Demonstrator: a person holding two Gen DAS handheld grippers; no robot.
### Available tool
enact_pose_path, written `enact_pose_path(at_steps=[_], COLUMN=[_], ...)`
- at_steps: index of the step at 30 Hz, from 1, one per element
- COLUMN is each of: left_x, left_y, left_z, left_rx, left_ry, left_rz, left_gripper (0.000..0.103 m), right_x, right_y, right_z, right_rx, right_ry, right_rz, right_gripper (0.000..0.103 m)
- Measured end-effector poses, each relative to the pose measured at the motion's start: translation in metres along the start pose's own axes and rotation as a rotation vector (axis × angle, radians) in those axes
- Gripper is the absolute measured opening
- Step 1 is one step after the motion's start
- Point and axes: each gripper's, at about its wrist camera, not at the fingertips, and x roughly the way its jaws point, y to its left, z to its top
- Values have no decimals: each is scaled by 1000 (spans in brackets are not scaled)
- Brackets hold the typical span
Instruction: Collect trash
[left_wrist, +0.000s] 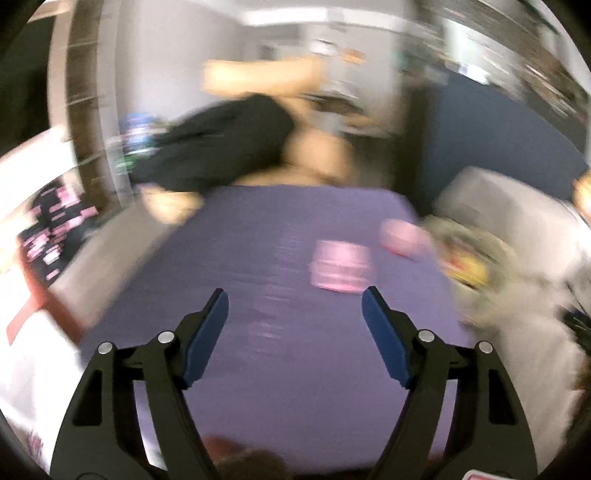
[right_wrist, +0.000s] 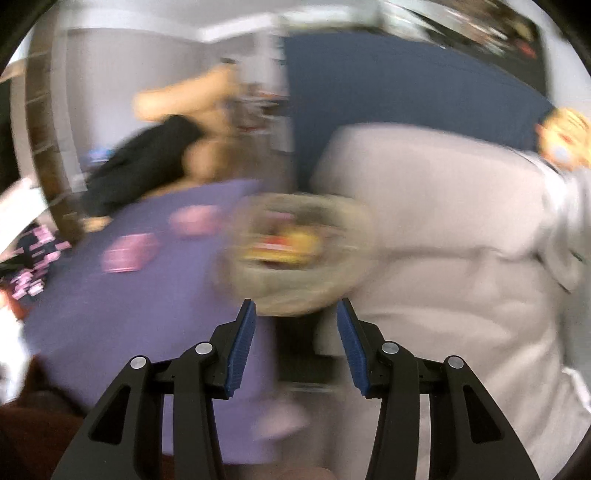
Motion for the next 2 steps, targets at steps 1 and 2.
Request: enact_pose_path(at_steps=[1, 2], left_x=[5, 10], left_y=[40, 87], left_z=[-3, -12], left_rx=[-60, -141], left_ry=[-19, -32], left_rz=[88, 187], left_gripper=[72, 72], right_x=[15, 28], right_y=[-42, -83], right_z=[-1, -5], right_rx=[35, 60], right_ry=[25, 56], right_rz=[-101, -205], right_gripper=[44, 44])
